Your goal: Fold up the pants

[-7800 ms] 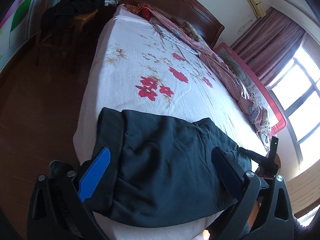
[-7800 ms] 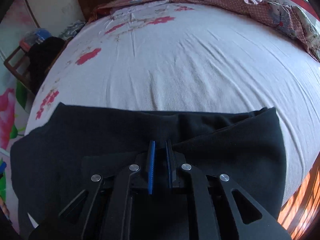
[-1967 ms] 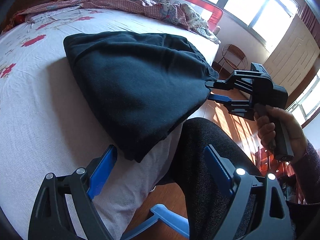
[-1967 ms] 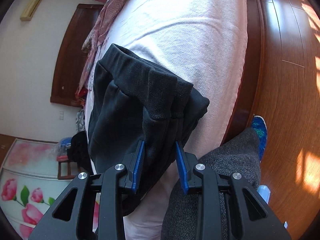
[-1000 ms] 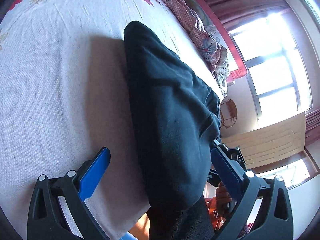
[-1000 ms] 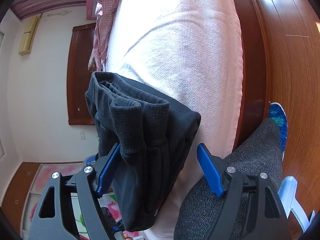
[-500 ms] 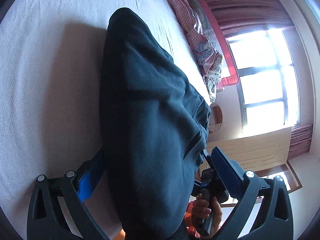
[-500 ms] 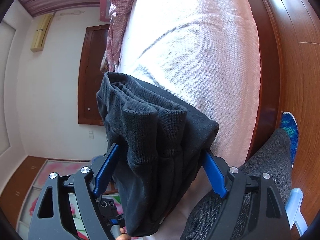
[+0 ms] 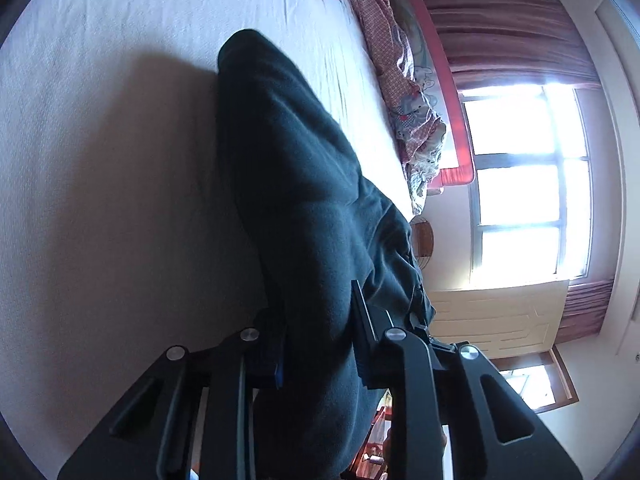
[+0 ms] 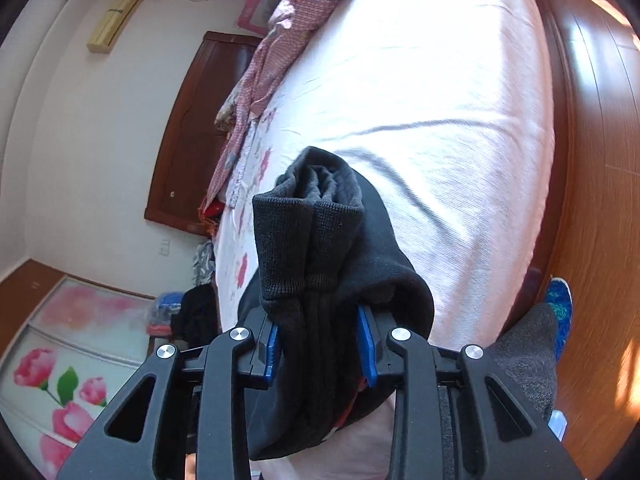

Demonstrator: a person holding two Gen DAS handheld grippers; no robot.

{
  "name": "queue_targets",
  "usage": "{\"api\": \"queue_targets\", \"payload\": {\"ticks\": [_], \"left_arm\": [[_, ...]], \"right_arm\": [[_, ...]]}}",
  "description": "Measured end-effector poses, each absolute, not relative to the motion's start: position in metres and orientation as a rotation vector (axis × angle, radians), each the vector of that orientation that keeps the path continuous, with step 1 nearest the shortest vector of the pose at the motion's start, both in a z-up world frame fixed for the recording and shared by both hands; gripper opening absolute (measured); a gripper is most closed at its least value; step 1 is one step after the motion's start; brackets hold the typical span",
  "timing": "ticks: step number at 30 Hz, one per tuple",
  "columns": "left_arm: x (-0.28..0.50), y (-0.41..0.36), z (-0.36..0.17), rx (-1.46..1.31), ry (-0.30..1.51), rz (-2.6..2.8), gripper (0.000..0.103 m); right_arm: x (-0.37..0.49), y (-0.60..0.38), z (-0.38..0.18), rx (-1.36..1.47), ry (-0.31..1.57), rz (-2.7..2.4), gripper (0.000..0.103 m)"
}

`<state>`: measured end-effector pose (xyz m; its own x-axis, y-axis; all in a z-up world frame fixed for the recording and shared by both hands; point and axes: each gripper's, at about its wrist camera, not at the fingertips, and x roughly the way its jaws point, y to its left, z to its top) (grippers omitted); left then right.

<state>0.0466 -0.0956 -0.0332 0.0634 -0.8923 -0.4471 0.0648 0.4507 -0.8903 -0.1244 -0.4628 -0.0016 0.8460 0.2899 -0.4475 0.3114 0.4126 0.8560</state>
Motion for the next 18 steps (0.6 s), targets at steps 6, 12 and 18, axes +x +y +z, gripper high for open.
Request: {"api": "queue_targets", "payload": {"ticks": [6, 12, 18], "left_arm": [[0.072, -0.091, 0.012, -0.854, 1.221, -0.916, 0.024], [0.105, -0.070, 0.063, -0.816, 1.112, -0.906, 0.024], [0.131, -0.015, 0.096, -0.773, 1.003, -0.846, 0.024]], "right_arm": [[-0.087, -0.454, 0.043, 1.080, 0.582, 0.060, 0.029], [-0.037, -0.427, 0.058, 1.068, 0.556, 0.160, 0.029], [0.022, -0.384, 0.052, 1.093, 0.530, 0.280, 0.029]]}}
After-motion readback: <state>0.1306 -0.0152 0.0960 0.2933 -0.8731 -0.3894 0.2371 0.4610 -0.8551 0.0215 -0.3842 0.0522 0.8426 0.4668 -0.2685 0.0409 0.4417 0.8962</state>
